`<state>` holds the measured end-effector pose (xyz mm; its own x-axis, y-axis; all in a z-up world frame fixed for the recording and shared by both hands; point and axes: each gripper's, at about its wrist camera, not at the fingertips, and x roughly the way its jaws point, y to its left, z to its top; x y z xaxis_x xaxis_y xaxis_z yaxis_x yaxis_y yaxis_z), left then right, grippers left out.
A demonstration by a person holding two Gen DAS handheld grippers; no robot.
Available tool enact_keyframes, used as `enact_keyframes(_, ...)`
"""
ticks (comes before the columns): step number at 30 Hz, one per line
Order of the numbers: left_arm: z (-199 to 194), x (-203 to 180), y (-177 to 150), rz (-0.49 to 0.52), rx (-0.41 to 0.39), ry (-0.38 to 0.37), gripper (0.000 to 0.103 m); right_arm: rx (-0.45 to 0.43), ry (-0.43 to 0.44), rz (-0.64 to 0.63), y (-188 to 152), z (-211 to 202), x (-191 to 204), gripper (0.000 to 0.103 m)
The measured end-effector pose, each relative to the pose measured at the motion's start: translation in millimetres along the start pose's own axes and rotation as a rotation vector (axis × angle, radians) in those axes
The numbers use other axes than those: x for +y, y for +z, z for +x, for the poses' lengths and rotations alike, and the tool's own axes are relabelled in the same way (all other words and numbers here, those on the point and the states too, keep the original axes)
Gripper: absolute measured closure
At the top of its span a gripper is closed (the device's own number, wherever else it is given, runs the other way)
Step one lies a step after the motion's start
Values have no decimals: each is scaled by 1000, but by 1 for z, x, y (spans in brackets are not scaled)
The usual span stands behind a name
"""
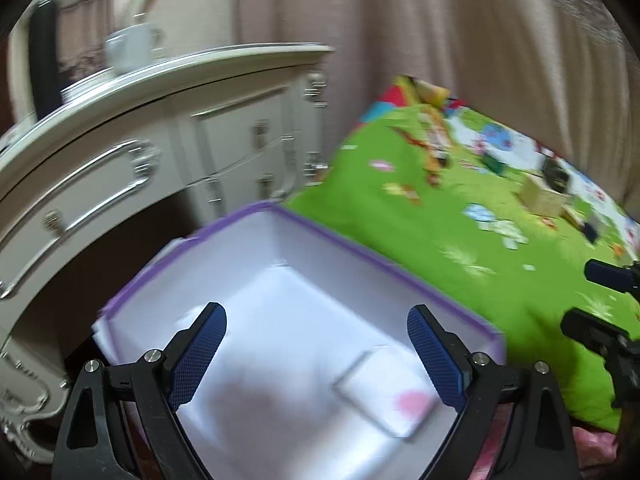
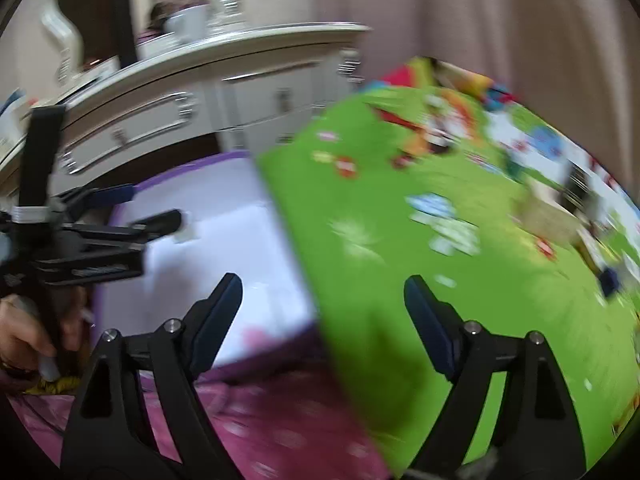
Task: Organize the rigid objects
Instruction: 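Move both open tools back over the mat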
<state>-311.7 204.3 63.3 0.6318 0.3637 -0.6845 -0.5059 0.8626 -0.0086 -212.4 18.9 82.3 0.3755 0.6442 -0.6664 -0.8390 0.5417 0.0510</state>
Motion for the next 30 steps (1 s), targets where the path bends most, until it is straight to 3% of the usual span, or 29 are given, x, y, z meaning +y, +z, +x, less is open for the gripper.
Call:
enact_keyframes(2, 7, -31, 5, 62, 32, -87, 1, 12, -57, 81, -16, -9, -34, 16)
enact_keyframes(8, 48, -149, 14, 260, 178, -406, 1, 50, -290, 322, -77, -44, -134, 16)
enact_keyframes(9, 55, -166, 15, 290, 194, -423, 1, 61, -320, 380, -89, -51, -153, 16)
enact_keyframes(12, 80, -217, 18, 371, 214, -415, 1, 80, -373, 506, -114, -68, -200, 16)
enact_keyframes(16, 118, -252, 31, 374, 247, -394, 0, 143, -404, 535, -125, -63, -241, 15)
enact_keyframes(21, 145, -272, 52, 405, 203, -343, 0, 175, -402, 407, -91, -18, -277, 13)
enact_keyframes(28, 182, -280, 87, 465, 227, -382, 0, 181, -306, 314, -31, 46, -339, 12)
enact_keyframes(29, 187, -281, 92, 478, 226, -390, 0, 177, -289, 294, -25, 52, -342, 14)
enact_keyframes(30, 193, -284, 99, 495, 222, -399, 0, 170, -281, 277, -22, 54, -342, 27)
